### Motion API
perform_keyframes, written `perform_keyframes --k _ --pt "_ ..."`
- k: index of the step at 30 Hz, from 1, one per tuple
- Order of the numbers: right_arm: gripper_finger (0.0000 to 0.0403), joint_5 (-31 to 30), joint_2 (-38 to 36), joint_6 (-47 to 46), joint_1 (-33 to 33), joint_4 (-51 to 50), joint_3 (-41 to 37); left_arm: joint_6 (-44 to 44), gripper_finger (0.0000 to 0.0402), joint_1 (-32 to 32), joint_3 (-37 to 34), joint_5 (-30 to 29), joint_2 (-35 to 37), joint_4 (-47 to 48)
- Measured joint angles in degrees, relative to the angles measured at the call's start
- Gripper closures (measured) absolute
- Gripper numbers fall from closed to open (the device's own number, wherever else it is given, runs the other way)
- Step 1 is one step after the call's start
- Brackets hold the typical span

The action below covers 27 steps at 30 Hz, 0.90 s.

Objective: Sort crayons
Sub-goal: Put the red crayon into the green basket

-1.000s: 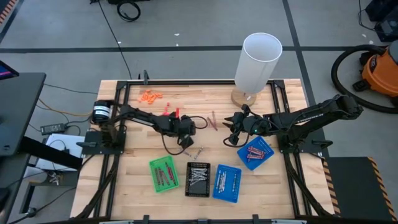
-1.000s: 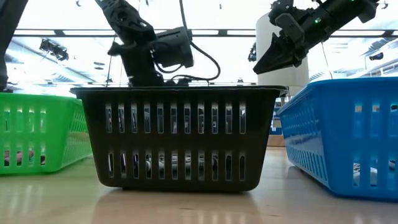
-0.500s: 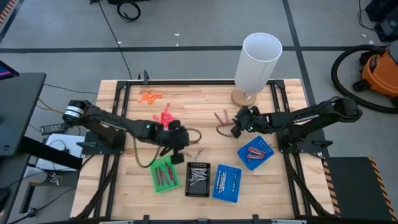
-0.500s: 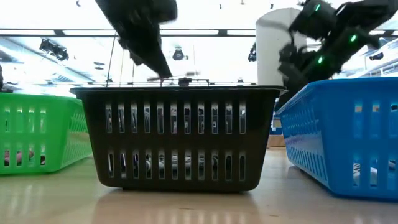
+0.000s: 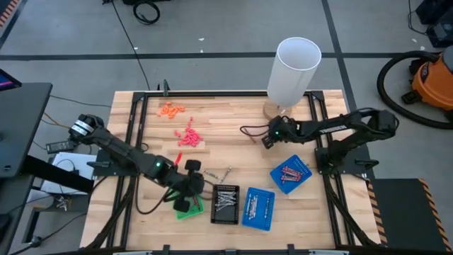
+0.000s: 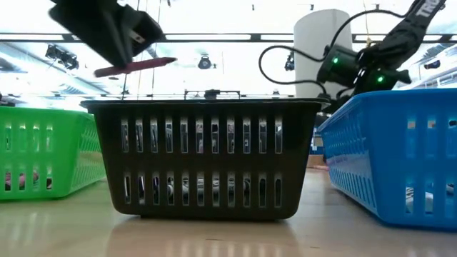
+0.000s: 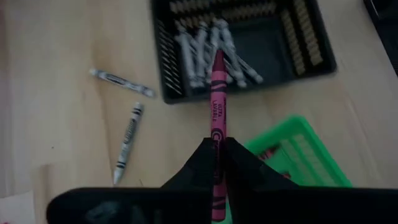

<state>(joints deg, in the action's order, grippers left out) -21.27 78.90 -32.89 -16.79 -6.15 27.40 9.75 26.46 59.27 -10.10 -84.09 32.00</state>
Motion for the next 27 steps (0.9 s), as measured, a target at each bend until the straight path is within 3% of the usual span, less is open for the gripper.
perform_keyframes --k 7,27 --pt "0.0296 4.41 4.89 1.13 -3.39 3.99 0.23 -6.47 0.0381 2.99 0.07 -0.10 0.00 3.12" --pt "0.0296 4.56 5.87 2.02 -3.83 4.22 0.17 -15.66 0.0381 6.09 0.08 -0.21 0.04 11.62"
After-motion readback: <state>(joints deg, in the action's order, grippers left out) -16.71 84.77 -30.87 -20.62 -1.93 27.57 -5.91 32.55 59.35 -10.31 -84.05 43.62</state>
